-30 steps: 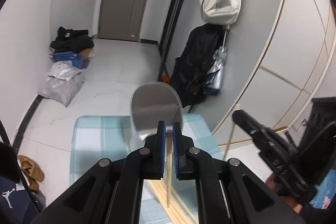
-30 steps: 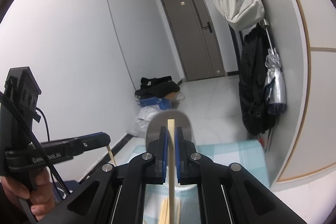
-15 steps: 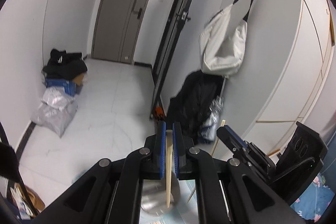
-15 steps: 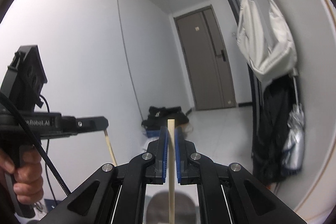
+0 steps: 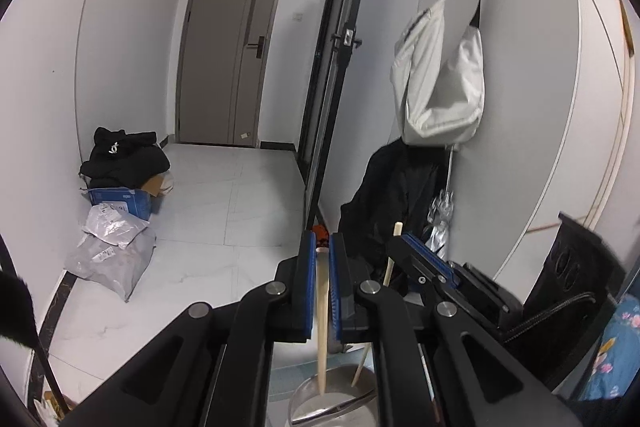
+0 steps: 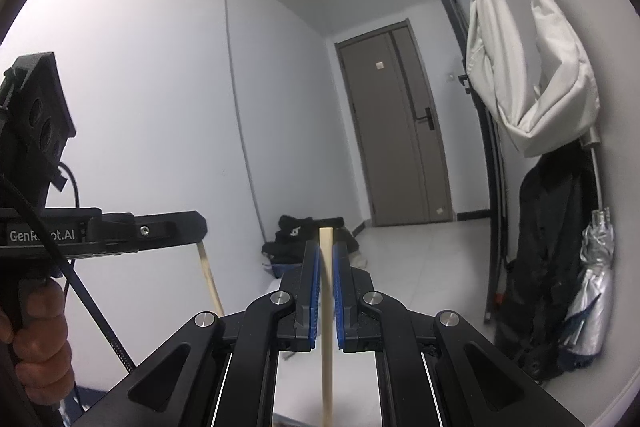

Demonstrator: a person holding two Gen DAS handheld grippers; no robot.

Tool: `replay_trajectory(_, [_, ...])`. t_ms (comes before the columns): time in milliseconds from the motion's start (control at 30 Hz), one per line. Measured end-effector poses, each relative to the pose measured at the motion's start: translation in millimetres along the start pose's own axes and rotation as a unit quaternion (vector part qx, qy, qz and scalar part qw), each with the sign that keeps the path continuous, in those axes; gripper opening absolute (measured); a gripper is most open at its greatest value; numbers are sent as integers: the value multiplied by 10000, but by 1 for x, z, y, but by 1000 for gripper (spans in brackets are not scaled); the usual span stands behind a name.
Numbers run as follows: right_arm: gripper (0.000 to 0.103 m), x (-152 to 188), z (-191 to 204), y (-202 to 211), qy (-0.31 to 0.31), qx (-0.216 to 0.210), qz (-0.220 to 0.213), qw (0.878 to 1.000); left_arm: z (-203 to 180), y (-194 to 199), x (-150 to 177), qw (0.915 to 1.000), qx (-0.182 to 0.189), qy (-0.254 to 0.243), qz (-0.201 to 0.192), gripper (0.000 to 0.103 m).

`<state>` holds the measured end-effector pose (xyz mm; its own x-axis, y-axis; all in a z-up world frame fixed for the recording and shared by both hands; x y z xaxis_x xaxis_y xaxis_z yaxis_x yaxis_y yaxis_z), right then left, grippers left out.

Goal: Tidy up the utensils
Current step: 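Lower the chopstick into the holder and open the right gripper, then withdraw the right gripper back toward the chopstick bundle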

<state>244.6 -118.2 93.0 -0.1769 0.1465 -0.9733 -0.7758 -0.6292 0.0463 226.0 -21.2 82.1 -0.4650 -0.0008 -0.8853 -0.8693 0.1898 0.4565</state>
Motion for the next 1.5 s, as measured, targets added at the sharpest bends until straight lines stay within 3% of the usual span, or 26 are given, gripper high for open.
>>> replay_trajectory(267, [6,30,8,1,90,-259,289,9992,-7,-1,17,9997,103,-202,70,3])
replay_trajectory(500, [6,61,20,11,115,-503,843,9951,-12,-10,40,9973,241,-241,645,4])
replay_trajectory(633, [8,76,30,14,118,-672,1240,9899,-12,-10,49,9955,28,-337,888,6])
replay_trajectory(733, [9,83,34,19,71,-709,1436,9871,-4,1,52,9957,-139,-226,888,28])
replay_trajectory(800, [9,85,39,30,-8,-735,1505,9859,4,13,50,9969,-305,-113,720,55])
replay_trajectory(867, [9,85,43,38,-27,-694,1520,9859,10,22,49,9970,-478,-13,604,62])
replay_trajectory(967, [15,80,50,55,-50,-628,1497,9867,22,38,49,9953,-780,135,559,63])
replay_trajectory(1067, [27,76,58,75,-123,-557,1412,9883,28,53,52,9931,-995,347,515,72])
replay_trajectory(1233, [45,71,75,110,-220,-367,1272,9909,31,78,60,9899,-1225,602,389,78])
replay_trajectory(1400, [57,67,87,135,-350,-280,1129,9926,25,99,71,9886,-1299,721,252,85])
replay_trajectory(1500, [57,69,95,150,-406,-255,1065,9932,21,108,80,9880,-1348,717,228,88])
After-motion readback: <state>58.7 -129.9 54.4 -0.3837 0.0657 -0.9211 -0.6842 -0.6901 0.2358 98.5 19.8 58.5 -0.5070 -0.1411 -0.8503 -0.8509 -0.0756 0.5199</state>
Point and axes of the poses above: each gripper's, at about its wrist camera, not at the fingertips, and y roughly against the way its jaws point, z to its left, x to its underside, the point moved 9 cm from there along -y, roughly the way its jaws point, and after that the axes turned 15 degrees about -x, right-handed, at the moved point
